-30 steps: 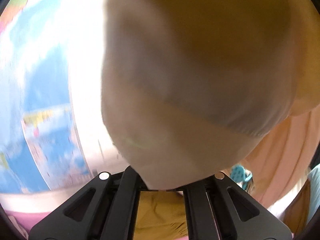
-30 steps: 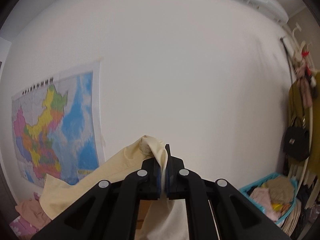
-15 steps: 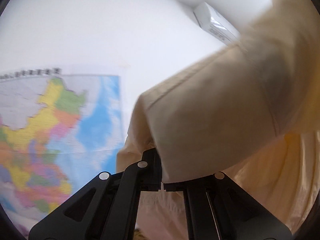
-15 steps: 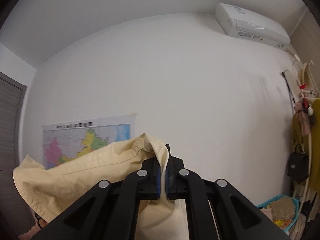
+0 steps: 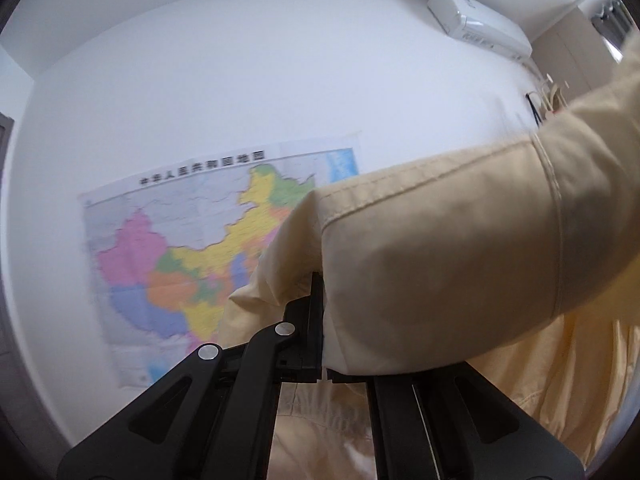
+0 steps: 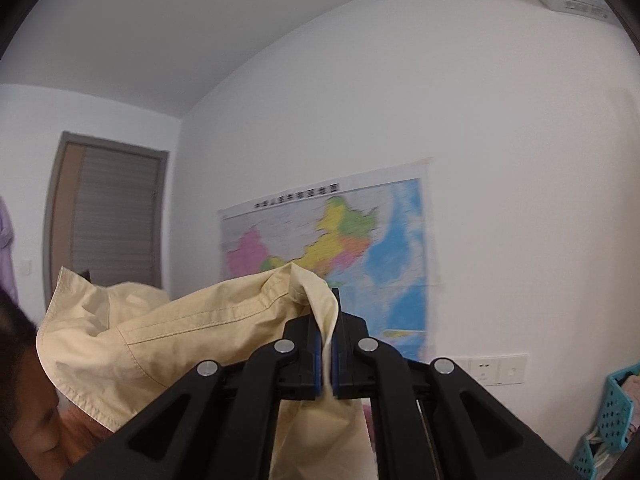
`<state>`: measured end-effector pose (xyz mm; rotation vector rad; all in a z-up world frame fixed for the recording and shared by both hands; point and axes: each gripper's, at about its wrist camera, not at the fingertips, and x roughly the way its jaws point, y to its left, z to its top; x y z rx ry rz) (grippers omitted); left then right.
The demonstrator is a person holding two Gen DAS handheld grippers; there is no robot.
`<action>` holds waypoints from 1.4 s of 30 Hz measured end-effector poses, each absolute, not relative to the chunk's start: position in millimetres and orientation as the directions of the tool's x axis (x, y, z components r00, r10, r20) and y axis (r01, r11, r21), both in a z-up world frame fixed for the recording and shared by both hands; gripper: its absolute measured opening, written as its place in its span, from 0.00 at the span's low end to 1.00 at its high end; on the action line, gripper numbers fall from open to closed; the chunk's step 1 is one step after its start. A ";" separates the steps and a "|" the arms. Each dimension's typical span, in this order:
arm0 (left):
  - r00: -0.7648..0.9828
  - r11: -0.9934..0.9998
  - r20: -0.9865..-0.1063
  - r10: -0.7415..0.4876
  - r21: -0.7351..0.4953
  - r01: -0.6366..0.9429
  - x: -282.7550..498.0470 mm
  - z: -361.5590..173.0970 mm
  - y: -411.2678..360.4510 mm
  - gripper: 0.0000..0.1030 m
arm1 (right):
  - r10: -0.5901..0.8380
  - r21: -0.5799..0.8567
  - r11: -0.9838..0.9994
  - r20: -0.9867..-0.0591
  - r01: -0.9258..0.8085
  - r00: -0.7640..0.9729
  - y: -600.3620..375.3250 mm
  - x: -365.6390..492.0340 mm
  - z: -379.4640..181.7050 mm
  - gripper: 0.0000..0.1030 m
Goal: Fold large clothes
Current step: 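Lift the cream shirt high with both grippers and shake it out, then lower the cream shirt flat onto the bed and open both grippers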
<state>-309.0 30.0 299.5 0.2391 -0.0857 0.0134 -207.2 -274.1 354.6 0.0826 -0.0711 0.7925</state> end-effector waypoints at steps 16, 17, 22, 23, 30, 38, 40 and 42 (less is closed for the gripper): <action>0.831 0.997 -0.552 0.072 0.043 -0.058 -113.1 162.0 145.5 0.02 | 0.693 0.390 0.719 -0.458 -0.575 0.556 -152.0 65.5 174.9 0.04; 0.806 0.996 -0.586 0.085 0.039 -0.076 -94.2 148.6 153.6 0.02 | 0.681 0.393 0.730 -0.487 -0.559 0.547 -145.8 78.4 158.0 0.04; 0.707 0.990 -0.701 0.096 -0.009 -0.144 -19.0 98.6 192.8 0.02 | 0.619 0.422 0.782 -0.612 -0.459 0.493 -115.4 148.0 99.4 0.04; 0.695 0.989 -0.714 0.090 -0.018 -0.147 -8.8 95.5 197.4 0.02 | 0.616 0.432 0.784 -0.631 -0.447 0.471 -111.1 160.9 89.6 0.04; 0.615 0.983 -0.786 0.060 -0.061 -0.174 50.0 60.8 229.3 0.02 | 0.546 0.414 0.833 -0.718 -0.367 0.431 -107.8 212.6 49.9 0.04; 0.496 0.978 -0.868 0.028 -0.078 -0.191 120.3 13.1 242.8 0.02 | 0.492 0.423 0.869 -0.785 -0.255 0.375 -110.4 256.7 -1.2 0.04; 0.469 0.977 -0.883 0.025 -0.076 -0.197 133.0 1.0 243.5 0.02 | 0.473 0.409 0.880 -0.805 -0.242 0.359 -110.2 264.3 -14.2 0.05; 0.432 0.979 -0.902 0.016 -0.073 -0.190 144.4 -13.3 243.4 0.02 | 0.474 0.415 0.879 -0.812 -0.235 0.340 -110.2 269.3 -23.7 0.08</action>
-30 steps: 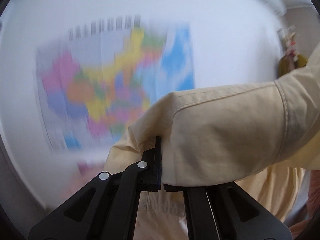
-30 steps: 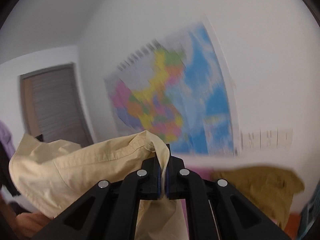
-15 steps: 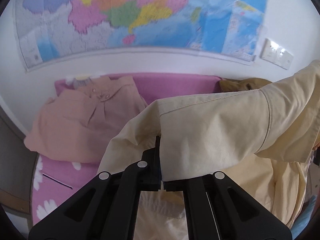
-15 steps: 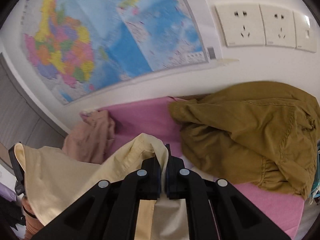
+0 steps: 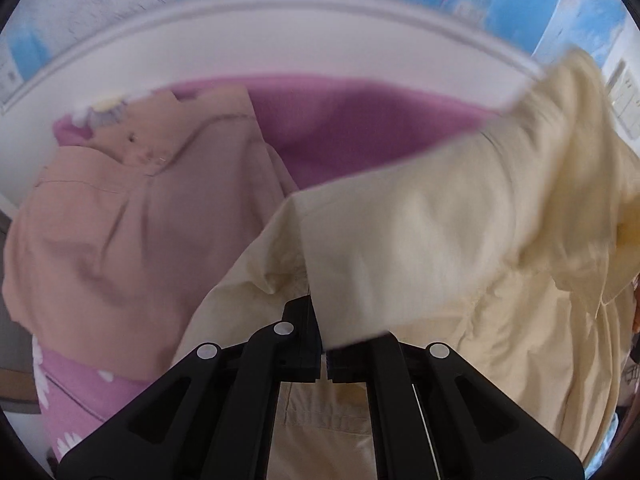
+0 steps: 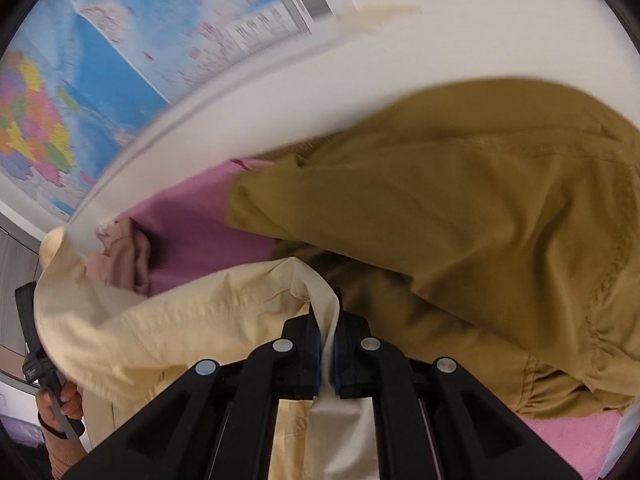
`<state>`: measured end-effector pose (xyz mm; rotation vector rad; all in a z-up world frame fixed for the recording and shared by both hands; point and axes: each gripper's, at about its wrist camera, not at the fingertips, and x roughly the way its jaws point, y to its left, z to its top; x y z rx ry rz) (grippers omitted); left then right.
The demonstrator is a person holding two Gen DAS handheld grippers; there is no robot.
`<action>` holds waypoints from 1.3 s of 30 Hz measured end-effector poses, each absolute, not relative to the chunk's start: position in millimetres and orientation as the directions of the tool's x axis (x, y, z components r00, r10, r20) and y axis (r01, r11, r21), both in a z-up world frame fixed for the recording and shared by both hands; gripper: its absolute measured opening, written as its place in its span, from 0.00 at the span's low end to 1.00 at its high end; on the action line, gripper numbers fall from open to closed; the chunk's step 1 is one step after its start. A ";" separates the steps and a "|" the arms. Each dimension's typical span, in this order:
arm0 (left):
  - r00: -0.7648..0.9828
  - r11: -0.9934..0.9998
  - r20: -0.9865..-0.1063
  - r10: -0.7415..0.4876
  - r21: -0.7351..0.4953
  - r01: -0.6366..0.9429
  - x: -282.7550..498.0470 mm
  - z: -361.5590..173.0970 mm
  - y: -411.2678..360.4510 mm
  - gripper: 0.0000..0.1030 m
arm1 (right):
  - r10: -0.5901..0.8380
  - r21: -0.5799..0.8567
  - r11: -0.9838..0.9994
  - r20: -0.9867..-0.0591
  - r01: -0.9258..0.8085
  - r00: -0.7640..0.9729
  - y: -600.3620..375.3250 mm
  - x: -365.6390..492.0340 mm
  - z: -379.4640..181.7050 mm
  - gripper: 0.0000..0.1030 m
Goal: Fold large clothes
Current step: 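Lower the cream shirt flat onto the bed and open both grippers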
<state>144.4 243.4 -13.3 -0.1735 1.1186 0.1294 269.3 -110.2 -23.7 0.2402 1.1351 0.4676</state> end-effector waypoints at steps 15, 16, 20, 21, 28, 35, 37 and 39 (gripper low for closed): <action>0.605 0.996 -0.792 -0.087 -0.070 0.053 93.7 36.3 216.3 0.65 | 0.315 -0.125 0.821 -0.714 -0.557 0.625 -57.1 188.4 47.8 0.74; 0.588 0.995 -0.804 -0.090 -0.052 0.082 96.7 30.0 205.9 0.67 | 0.263 -0.205 0.797 -0.729 -0.568 0.632 -41.4 189.0 37.2 0.74; 0.516 0.996 -0.855 -0.051 -0.007 0.086 113.3 -2.4 185.2 0.67 | 0.142 -0.350 0.737 -0.757 -0.579 0.638 -9.5 202.9 -1.2 0.66; 0.497 0.997 -0.867 -0.028 0.014 0.081 117.8 -10.0 181.4 0.66 | 0.119 -0.369 0.733 -0.757 -0.571 0.642 -8.8 207.6 -7.6 0.58; 0.498 0.999 -0.867 0.019 0.033 0.018 144.4 -15.1 193.3 0.01 | 0.163 -0.251 0.803 -0.780 -0.541 0.604 -34.8 239.3 4.3 0.01; 0.539 0.998 -0.843 -0.001 -0.036 -0.054 161.5 -4.5 212.9 0.01 | 0.210 -0.042 0.923 -0.777 -0.382 0.594 -89.6 281.4 20.2 0.00; 0.552 0.999 -0.834 0.000 -0.024 -0.038 153.5 -2.7 211.9 0.05 | 0.219 -0.018 0.926 -0.790 -0.378 0.573 -95.5 281.1 15.8 0.03; 0.557 1.000 -0.830 -0.006 -0.011 -0.006 138.6 -2.6 209.2 0.33 | 0.248 0.009 0.924 -0.776 -0.383 0.580 -113.8 267.8 22.3 0.27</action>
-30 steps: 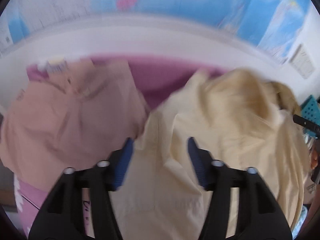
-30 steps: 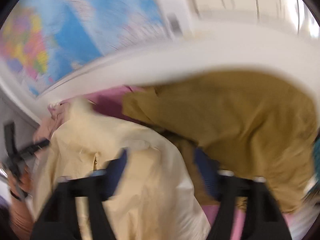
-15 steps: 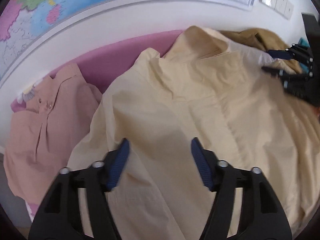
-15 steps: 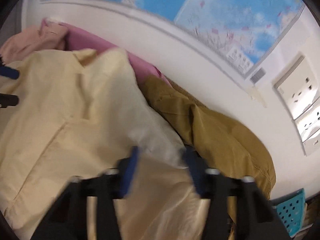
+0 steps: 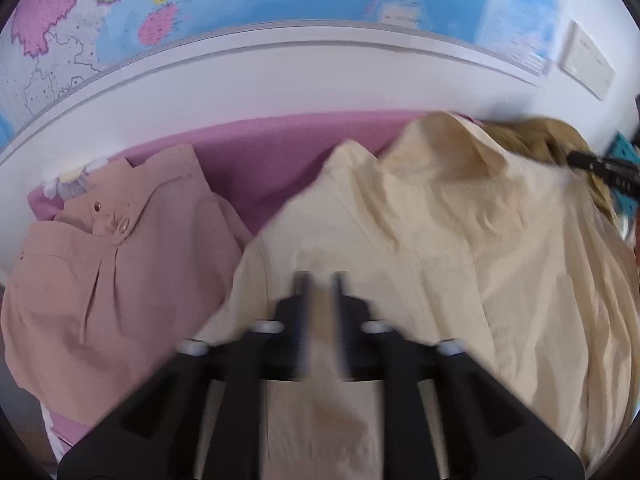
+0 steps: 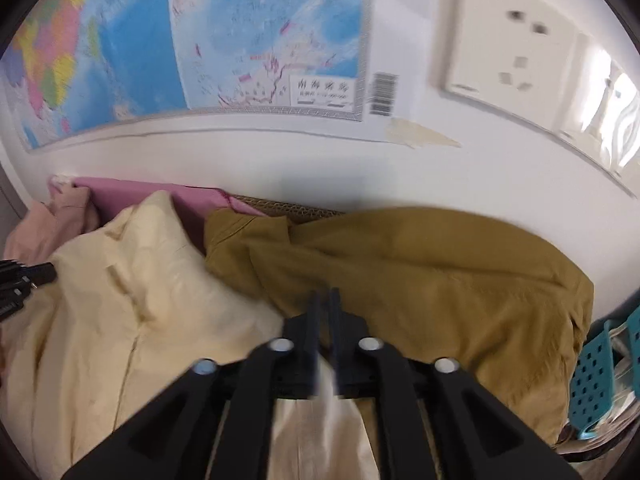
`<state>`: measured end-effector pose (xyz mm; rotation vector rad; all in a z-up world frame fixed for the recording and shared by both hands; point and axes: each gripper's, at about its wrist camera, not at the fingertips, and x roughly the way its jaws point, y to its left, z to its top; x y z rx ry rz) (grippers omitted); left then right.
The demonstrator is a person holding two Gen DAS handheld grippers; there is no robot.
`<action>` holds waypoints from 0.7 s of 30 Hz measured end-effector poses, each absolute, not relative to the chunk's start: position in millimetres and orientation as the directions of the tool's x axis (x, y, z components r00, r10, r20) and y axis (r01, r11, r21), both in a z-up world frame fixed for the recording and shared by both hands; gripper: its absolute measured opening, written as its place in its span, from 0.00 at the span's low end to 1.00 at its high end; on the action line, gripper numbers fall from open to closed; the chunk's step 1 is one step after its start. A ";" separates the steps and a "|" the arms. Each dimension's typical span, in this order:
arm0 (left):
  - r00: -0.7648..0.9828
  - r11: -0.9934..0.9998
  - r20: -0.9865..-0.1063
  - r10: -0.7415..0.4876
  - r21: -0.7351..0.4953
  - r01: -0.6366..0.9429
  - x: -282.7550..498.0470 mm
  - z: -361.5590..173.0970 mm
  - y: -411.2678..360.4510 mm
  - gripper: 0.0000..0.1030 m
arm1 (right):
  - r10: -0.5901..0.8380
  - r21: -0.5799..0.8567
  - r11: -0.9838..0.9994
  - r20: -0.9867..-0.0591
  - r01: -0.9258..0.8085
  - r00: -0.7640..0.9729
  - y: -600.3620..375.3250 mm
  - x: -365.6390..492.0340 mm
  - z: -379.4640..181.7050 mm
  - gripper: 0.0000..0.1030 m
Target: Fold large clothes
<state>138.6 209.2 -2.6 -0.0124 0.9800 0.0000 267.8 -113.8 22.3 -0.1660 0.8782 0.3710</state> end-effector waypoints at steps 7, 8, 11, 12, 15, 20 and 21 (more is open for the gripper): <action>0.590 0.997 -0.805 -0.054 -0.013 0.074 69.8 1.9 211.7 0.56 | 0.438 0.189 0.871 -0.715 -0.453 0.544 -197.2 163.6 49.7 0.71; 0.590 0.996 -0.804 -0.072 -0.024 0.088 55.5 1.6 211.8 0.60 | 0.447 0.191 0.863 -0.722 -0.469 0.528 -203.4 146.8 47.7 0.72; 0.592 0.993 -0.800 -0.101 -0.045 0.108 13.1 2.9 208.7 0.61 | 0.478 0.219 0.836 -0.739 -0.502 0.475 -213.0 87.0 31.8 0.85; 0.600 0.992 -0.792 -0.112 -0.051 0.118 -4.0 3.2 208.2 0.62 | 0.496 0.245 0.826 -0.745 -0.508 0.447 -206.2 66.6 18.8 0.85; 0.601 0.989 -0.787 -0.139 -0.085 0.118 -42.8 -4.6 206.8 0.72 | 0.563 0.358 0.789 -0.747 -0.499 0.354 -218.1 19.8 -5.3 0.86; 0.562 0.977 -0.805 -0.189 -0.099 0.187 -89.0 -18.3 190.6 0.79 | 0.655 0.494 0.725 -0.709 -0.480 0.260 -224.3 -26.5 -39.7 0.83; 0.550 0.975 -0.813 -0.191 -0.091 0.204 -95.1 -23.8 183.4 0.79 | 0.665 0.506 0.716 -0.703 -0.480 0.251 -223.0 -28.4 -42.1 0.65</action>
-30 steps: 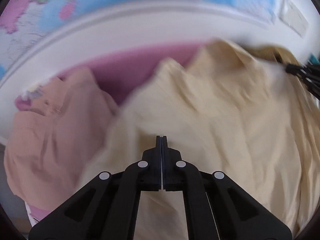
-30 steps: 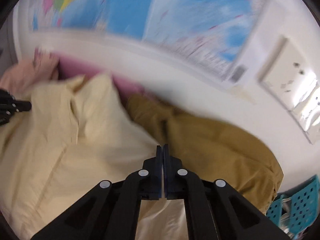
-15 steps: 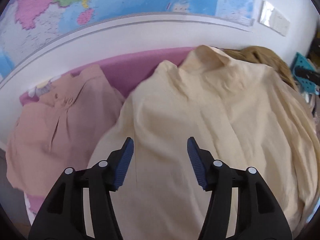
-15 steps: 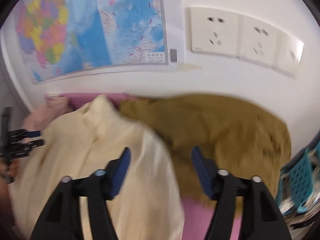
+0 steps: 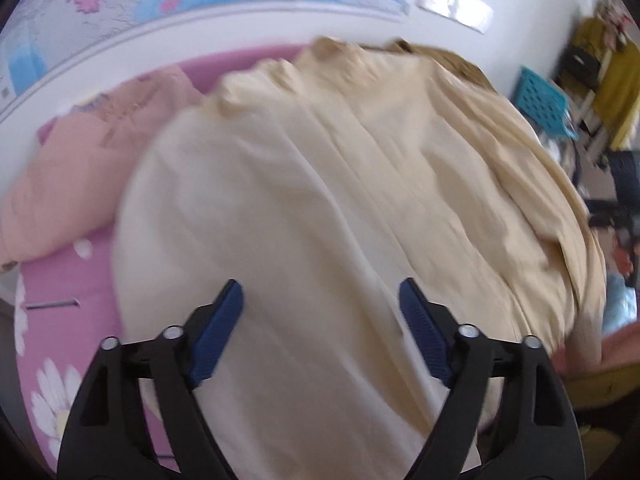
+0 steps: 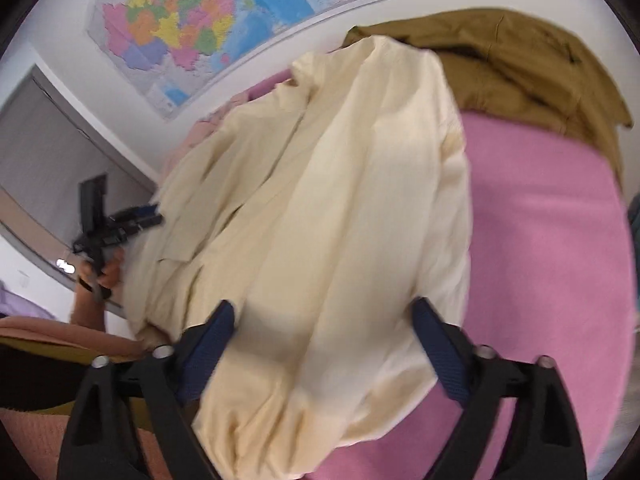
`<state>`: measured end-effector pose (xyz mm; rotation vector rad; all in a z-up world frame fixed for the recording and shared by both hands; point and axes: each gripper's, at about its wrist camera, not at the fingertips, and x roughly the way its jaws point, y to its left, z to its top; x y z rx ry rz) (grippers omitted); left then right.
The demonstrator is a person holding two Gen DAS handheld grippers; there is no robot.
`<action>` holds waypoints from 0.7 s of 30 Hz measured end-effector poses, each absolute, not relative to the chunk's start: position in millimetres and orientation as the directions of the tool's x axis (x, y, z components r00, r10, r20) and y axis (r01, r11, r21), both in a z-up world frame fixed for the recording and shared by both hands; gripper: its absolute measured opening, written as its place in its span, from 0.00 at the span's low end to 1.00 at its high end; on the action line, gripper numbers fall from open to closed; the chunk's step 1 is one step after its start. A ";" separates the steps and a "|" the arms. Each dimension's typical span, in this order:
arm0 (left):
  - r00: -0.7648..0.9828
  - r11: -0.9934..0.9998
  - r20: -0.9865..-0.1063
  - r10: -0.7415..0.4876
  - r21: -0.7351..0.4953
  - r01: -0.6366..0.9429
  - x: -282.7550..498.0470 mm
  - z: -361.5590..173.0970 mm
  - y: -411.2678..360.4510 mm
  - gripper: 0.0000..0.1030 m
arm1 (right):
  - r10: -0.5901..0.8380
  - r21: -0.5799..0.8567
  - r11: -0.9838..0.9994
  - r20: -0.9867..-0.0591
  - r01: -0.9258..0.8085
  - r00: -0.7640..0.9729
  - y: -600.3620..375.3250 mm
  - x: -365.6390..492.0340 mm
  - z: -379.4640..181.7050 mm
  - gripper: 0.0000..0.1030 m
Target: Fold large clothes
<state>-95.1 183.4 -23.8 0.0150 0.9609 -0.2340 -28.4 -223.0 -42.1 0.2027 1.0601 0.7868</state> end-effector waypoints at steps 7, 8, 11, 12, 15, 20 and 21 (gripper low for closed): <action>0.569 0.985 -0.811 -0.133 -0.047 0.164 -103.7 -23.0 188.4 0.04 | 0.625 0.425 0.761 -0.684 -0.490 0.377 -225.1 -25.5 1.6 0.05; 0.579 0.988 -0.806 -0.126 -0.050 0.144 -102.4 -17.8 197.4 0.04 | 0.607 0.380 0.774 -0.673 -0.507 0.422 -227.6 -23.5 19.2 0.05; 0.634 0.998 -0.772 -0.051 -0.009 0.069 -98.6 4.5 220.4 0.03 | 0.541 0.274 0.822 -0.647 -0.498 0.537 -246.4 -13.1 62.0 0.05; 0.648 0.998 -0.761 -0.047 -0.017 0.052 -98.6 11.2 229.6 0.03 | 0.509 0.233 0.842 -0.641 -0.486 0.574 -251.8 -6.7 70.2 0.05; 0.694 0.993 -0.711 0.111 0.052 -0.105 -98.2 35.4 271.7 0.03 | 0.395 0.158 0.904 -0.665 -0.398 0.634 -270.9 22.3 72.6 0.05; 0.606 0.948 -0.744 0.280 0.117 -0.295 -82.2 26.6 338.9 0.11 | 0.256 0.132 0.961 -0.761 -0.244 0.597 -297.1 67.1 11.5 0.08; 0.574 0.936 -0.757 0.311 0.140 -0.323 -78.8 19.3 345.7 0.16 | 0.248 0.141 0.965 -0.776 -0.222 0.580 -302.7 73.1 -2.6 0.10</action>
